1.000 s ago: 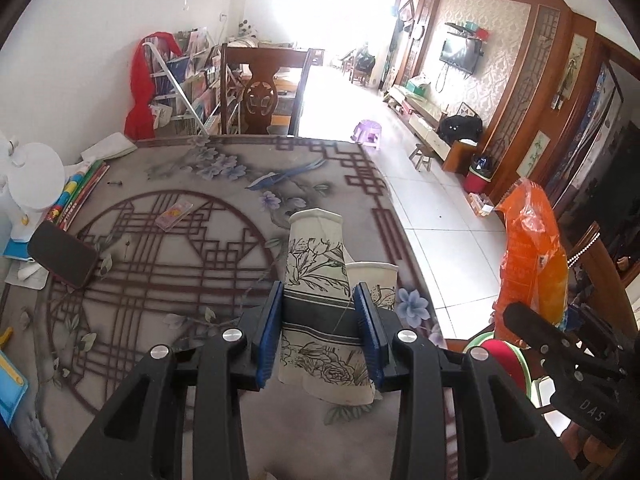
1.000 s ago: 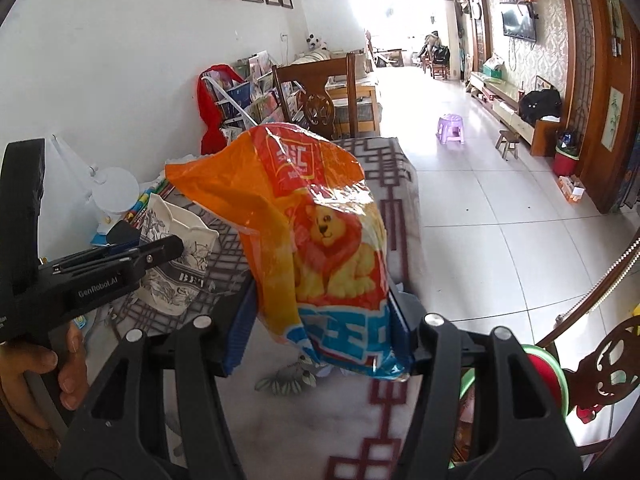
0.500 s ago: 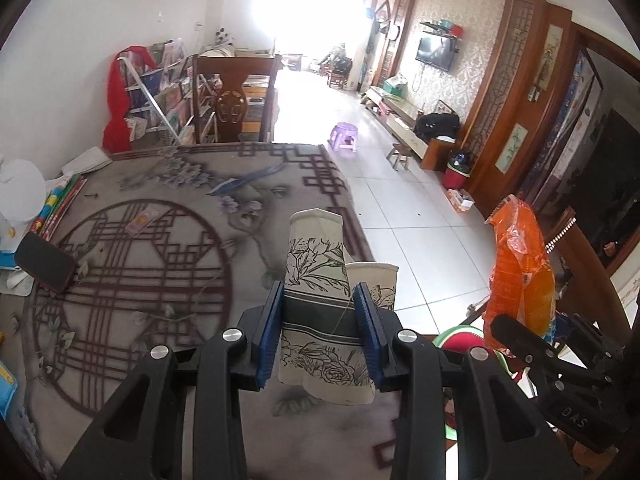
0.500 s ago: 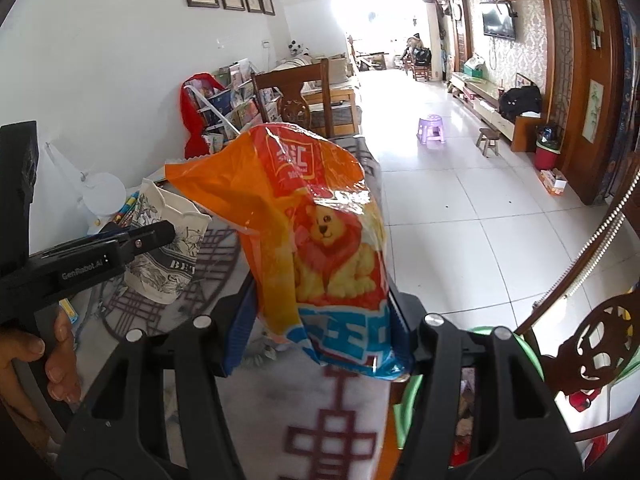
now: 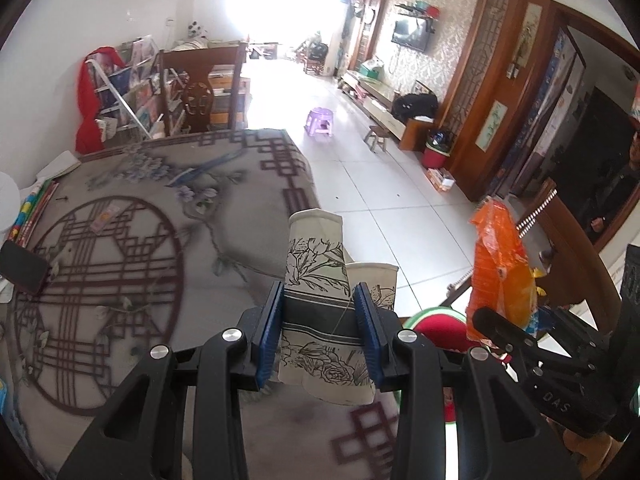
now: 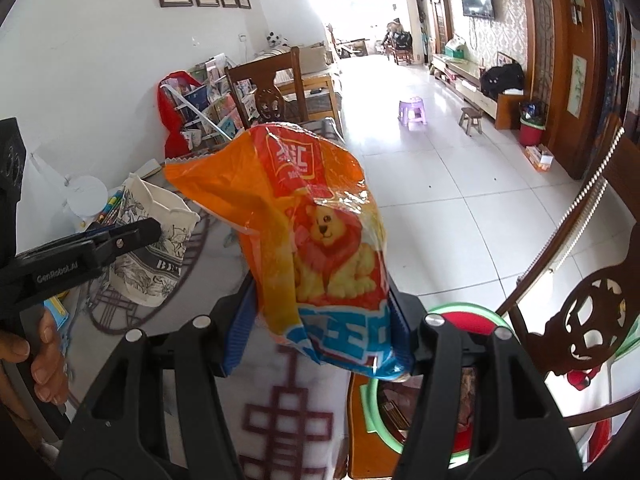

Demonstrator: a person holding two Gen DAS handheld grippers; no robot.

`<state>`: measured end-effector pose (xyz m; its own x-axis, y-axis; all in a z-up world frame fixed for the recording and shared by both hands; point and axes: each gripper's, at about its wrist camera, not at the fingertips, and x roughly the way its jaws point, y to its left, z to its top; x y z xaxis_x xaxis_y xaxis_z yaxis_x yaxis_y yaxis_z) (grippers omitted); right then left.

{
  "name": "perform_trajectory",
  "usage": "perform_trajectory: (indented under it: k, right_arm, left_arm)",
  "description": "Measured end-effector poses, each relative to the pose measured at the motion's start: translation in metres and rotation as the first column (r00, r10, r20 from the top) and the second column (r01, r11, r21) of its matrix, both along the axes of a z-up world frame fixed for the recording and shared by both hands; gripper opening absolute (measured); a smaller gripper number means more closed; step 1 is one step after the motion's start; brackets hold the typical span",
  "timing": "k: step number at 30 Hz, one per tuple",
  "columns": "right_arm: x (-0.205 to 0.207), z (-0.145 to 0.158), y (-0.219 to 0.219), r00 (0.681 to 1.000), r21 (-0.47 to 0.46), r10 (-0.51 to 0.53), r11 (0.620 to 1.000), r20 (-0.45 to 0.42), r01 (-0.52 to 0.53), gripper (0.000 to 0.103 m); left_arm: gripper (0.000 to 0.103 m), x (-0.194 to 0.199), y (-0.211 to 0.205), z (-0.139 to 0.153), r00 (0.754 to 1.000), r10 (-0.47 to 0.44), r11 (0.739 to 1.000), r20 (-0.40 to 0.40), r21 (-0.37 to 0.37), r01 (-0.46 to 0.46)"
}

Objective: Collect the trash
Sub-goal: 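Carry the paper cups and orange snack bag toward the red bucket with both tools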

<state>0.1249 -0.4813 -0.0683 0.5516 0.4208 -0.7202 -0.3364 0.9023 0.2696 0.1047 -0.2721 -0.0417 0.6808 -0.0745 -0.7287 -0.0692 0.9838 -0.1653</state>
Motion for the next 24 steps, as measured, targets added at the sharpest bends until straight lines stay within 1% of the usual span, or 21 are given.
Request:
perform_trajectory:
  k: [11, 19, 24]
  right_arm:
    - [0.005, -0.017, -0.03, 0.998, -0.016, -0.036, 0.999, -0.043, 0.036, 0.056]
    - [0.005, -0.042, -0.056, 0.99, -0.064, -0.094, 0.994, -0.102, 0.087, 0.057]
    - [-0.002, -0.064, -0.066, 0.98, -0.099, -0.117, 0.99, -0.159, 0.102, 0.057]
  left_arm:
    - [0.033, 0.015, -0.03, -0.007, 0.998, -0.047, 0.999, -0.028, 0.007, 0.048]
    - [0.033, 0.028, -0.053, -0.016, 0.993, -0.101, 0.995, -0.067, 0.0, 0.102]
    - [0.033, 0.034, -0.064, -0.019, 0.987, -0.137, 0.991, -0.079, -0.003, 0.137]
